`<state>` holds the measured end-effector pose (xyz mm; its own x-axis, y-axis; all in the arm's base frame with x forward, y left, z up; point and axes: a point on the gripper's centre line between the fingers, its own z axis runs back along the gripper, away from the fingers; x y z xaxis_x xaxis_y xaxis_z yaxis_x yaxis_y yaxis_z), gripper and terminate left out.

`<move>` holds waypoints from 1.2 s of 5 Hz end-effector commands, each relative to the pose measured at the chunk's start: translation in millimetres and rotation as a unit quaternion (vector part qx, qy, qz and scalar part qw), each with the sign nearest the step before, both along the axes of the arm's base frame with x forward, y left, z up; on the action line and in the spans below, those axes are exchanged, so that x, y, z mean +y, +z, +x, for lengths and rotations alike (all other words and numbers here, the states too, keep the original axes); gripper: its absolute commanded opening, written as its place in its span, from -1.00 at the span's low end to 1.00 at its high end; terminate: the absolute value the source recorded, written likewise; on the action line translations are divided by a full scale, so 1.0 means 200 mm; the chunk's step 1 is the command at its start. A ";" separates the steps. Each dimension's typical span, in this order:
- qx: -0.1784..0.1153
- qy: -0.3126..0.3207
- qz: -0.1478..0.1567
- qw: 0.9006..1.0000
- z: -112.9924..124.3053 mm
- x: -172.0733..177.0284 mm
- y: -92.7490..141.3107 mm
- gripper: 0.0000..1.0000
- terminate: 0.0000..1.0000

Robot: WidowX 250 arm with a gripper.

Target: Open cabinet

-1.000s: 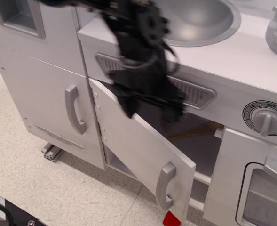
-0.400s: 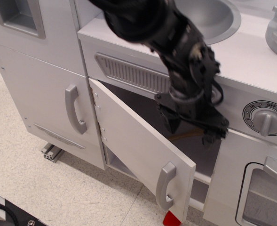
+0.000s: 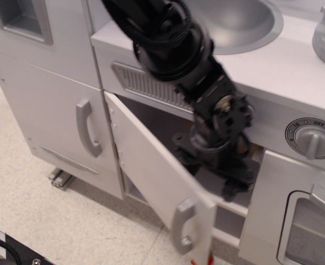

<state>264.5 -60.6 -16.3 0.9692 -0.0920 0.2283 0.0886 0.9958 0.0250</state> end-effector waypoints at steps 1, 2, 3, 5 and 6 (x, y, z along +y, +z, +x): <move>0.020 0.070 0.007 0.997 -0.08 0.28 0.00 1.00 -1.00; 0.032 0.106 0.015 0.994 -0.08 0.43 -0.03 1.00 -1.00; 0.027 0.108 0.029 0.993 -0.06 0.55 -0.06 1.00 -1.00; 0.025 0.098 0.056 0.993 -0.06 0.62 -0.06 1.00 -1.00; 0.025 0.098 0.056 0.993 -0.06 0.62 -0.06 1.00 -1.00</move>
